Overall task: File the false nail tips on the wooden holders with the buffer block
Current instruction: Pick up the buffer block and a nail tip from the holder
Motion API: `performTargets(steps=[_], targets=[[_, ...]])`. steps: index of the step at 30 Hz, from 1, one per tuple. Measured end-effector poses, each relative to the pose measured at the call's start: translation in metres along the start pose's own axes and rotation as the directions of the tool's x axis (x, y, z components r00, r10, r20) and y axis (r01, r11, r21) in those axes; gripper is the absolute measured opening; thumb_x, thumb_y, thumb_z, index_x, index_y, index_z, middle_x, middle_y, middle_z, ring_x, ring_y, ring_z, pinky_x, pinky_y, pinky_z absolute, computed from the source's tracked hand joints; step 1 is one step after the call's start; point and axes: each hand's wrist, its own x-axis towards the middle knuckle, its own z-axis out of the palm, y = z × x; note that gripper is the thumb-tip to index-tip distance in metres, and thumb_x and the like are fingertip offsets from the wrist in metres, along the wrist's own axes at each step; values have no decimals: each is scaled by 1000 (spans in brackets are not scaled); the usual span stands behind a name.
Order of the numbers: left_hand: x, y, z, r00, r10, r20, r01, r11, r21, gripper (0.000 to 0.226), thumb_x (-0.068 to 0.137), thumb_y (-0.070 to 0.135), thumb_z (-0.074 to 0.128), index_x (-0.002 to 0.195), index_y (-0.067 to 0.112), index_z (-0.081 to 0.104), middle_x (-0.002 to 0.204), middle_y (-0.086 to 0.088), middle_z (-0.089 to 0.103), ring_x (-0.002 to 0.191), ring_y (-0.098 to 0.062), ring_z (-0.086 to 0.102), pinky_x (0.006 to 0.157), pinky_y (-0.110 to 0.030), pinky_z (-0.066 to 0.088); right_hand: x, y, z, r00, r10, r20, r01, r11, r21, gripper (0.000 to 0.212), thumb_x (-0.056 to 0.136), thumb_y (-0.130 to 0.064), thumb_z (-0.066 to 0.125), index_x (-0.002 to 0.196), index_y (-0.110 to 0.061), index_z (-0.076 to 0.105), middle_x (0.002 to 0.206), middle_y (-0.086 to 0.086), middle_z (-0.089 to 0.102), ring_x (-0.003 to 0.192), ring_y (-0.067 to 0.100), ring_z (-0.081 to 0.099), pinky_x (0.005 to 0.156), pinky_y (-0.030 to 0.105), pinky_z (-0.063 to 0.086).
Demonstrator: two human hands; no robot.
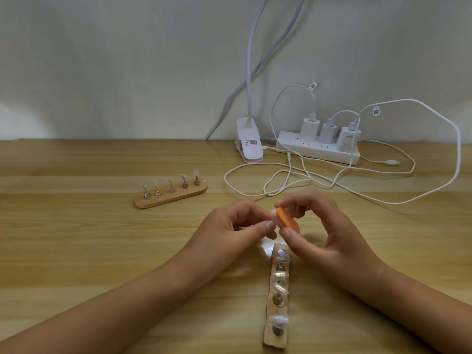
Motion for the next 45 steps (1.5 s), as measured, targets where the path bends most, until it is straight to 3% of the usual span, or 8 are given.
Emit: performTargets(steps=[4,8,11,15,24,28,32,45], targets=[[0,0,0,1000,-7,-4,7,1000,12,11,84,34,68,92,27,71,87,2,75,88,-9,71,86,-27,53,1,2,0,998,58,-31,-57,998,39,23,83,-21,69,104,-21,63,95,-10,62,93,14,56,85,32,45],[0,1,0,1000,18,2,-18,999,30,9,84,34,68,90,29,72,89,1,75,90,-11,70,87,-31,54,1,0,0,999,-40,-16,40,999,-15,27,86,-29,64,110,-18,65,96,-10,61,92,15,55,86,28,43],[0,1,1,1000,5,-18,-4,1000,21,8,82,31,69,88,27,72,85,0,74,85,-11,69,83,-27,53,1,1,-2,999,43,-13,-43,999,-10,26,86,-26,65,112,-27,66,100,-4,62,96,15,54,90,30,42],[-1,2,2,1000,5,3,-5,999,50,4,83,26,71,82,29,72,79,3,73,78,-6,66,76,-23,51,-1,-1,-2,999,39,23,-38,999,-24,30,86,-34,55,112,-28,70,102,-5,56,107,17,50,98,19,35],[-1,2,1,1000,-15,-18,16,998,66,5,81,26,72,78,30,72,81,2,74,80,-7,68,74,-22,52,1,-2,-2,996,91,26,-91,996,-13,30,83,-36,53,105,-28,70,101,-6,56,106,13,49,96,15,33],[-1,3,1,999,-19,-25,21,999,49,12,84,20,74,78,31,72,75,6,71,73,-3,64,68,-16,48,0,-2,-2,998,35,42,-35,999,-19,28,84,-31,56,107,-23,71,99,-4,56,104,16,51,95,19,37],[-1,4,1,999,-21,-28,22,997,68,4,85,22,71,82,25,72,86,4,73,80,-7,67,74,-19,52,1,-2,-4,993,117,28,-118,993,17,24,85,-29,62,107,-26,71,100,-3,59,104,16,53,95,28,41],[-2,6,2,1000,-3,-23,5,997,74,6,88,19,70,85,24,71,84,6,71,77,-5,65,72,-15,49,1,0,-3,994,106,20,-106,994,2,22,86,-27,63,107,-25,71,98,-4,60,99,16,53,88,22,38]])
